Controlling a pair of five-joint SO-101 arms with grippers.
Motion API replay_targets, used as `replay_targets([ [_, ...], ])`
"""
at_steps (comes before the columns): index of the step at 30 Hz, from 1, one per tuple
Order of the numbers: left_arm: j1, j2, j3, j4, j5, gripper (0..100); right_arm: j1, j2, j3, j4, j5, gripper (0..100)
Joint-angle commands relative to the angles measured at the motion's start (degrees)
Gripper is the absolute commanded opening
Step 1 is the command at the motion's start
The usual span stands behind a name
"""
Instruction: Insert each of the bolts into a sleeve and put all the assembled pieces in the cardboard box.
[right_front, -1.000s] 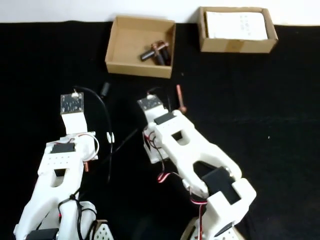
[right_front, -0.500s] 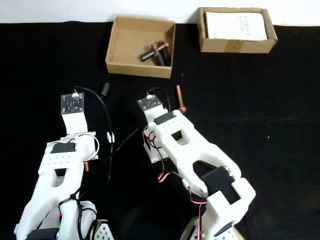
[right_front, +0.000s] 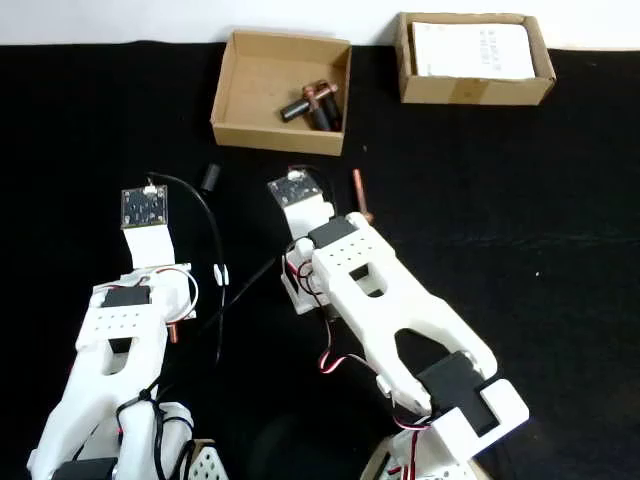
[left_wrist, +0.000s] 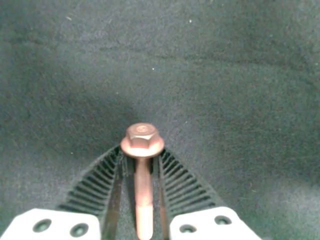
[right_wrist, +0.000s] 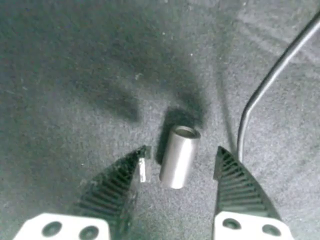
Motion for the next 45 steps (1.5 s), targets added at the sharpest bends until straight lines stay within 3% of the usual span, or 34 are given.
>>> replay_targets([
  [1, -0.40, -1.36, -0.22, -0.79, -0.18, 1, -0.22, 2.07, -2.33, 0.04, 0.44, 20.2],
  [16, -0.40, -1.36, -0.22, -0.79, -0.18, 1, 0.13, 10.68, -2.07, -2.68, 0.35, 20.0],
  [22, -0.40, -1.36, -0.22, -0.79, -0.18, 1, 0.13, 10.77, -2.07, -2.59, -0.70, 1.1],
  [31, -0.40, -1.36, -0.22, -0.79, -0.18, 1, 0.13, 9.27, -3.74, 5.05, -1.23, 1.2],
  [36, -0.40, -1.36, -0.22, -0.79, -0.18, 1, 0.13, -2.77, -6.46, 12.44, -1.05, 1.2],
  [45, 0.04, -1.80, -0.13, -0.70, -0.44, 1, 0.13, -42.24, -5.93, 20.44, -0.97, 1.2],
])
